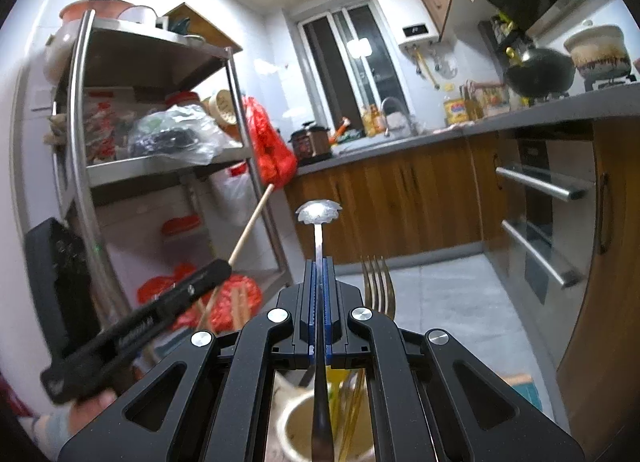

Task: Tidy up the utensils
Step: 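Carry spoon over small cup with right tool while left carries chopstick over tall cup, then lower spoon into small cup with right tool while left drops chopstick into tall cup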

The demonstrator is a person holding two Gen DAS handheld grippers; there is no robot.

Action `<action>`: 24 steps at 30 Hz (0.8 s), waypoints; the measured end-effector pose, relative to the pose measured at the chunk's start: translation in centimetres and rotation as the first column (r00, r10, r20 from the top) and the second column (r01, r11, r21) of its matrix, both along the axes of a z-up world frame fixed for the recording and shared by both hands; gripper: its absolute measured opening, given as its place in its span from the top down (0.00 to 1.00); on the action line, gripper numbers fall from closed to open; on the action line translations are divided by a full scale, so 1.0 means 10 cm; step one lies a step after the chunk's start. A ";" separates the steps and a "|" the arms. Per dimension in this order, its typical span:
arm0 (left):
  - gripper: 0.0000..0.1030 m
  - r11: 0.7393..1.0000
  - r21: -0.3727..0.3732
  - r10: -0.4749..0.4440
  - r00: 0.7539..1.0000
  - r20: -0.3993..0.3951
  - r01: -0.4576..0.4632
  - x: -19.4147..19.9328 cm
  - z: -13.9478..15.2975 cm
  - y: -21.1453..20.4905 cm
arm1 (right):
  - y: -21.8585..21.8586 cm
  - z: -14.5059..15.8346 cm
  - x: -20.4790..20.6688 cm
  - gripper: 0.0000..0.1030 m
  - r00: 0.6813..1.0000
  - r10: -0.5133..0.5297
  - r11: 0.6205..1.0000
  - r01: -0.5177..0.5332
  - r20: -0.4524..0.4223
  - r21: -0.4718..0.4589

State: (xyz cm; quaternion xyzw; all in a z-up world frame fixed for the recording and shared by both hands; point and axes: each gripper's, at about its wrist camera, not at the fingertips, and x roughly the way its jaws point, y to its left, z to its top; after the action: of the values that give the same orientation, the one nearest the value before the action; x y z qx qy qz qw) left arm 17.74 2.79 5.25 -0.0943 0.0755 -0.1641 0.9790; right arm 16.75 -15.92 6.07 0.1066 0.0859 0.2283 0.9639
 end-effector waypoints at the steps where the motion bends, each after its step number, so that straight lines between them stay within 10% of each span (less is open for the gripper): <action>1: 0.95 1.000 0.015 0.014 1.000 0.015 -0.014 0.00 -0.02 -0.03 | 0.02 -0.01 0.01 0.96 1.000 -0.014 1.000 0.014 0.012 -0.001; 24: 0.95 0.990 0.141 0.007 1.000 -0.012 -0.005 -0.40 -0.25 0.08 | 0.13 -0.31 0.04 0.96 0.996 -0.081 0.986 0.084 0.023 -0.142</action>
State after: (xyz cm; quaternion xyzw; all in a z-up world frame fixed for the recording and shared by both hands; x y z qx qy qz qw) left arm 13.74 3.58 2.77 -0.0261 0.0926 -0.1548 0.9832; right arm 17.15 -14.57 3.01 0.0387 0.0891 0.1823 0.9784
